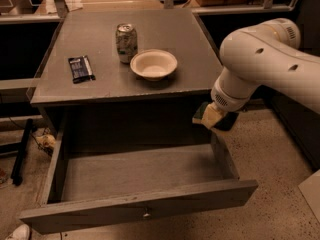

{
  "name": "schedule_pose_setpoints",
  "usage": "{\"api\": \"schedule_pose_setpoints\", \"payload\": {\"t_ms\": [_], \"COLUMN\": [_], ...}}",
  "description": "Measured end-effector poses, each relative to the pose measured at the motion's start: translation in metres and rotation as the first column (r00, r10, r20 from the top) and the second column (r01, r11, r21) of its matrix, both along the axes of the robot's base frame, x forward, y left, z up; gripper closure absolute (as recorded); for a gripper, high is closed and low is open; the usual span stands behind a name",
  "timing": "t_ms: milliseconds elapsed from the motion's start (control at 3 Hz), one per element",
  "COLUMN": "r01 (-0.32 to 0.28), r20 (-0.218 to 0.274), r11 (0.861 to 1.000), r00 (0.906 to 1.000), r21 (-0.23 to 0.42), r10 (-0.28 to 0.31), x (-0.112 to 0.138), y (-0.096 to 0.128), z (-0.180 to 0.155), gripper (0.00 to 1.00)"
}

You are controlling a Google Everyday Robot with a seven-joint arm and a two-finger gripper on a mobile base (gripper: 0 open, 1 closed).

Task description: Pick sponge from top drawer and place on counter

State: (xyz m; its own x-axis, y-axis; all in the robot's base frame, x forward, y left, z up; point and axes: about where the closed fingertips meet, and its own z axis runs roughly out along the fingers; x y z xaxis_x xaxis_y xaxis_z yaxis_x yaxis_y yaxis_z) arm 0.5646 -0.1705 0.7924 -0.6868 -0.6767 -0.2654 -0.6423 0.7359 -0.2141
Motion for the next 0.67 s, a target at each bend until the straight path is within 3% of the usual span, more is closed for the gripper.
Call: {"api": "schedule_pose_setpoints", "payload": {"t_ms": [667], "r01": [0.101], "r20": [0.095], "r11": [0.994], "r00": [0.9900], "r21": [0.034], "r10": [-0.104], "x": [0.002], "y": [-0.032], "z": [0.044], "gripper": [1.00]}}
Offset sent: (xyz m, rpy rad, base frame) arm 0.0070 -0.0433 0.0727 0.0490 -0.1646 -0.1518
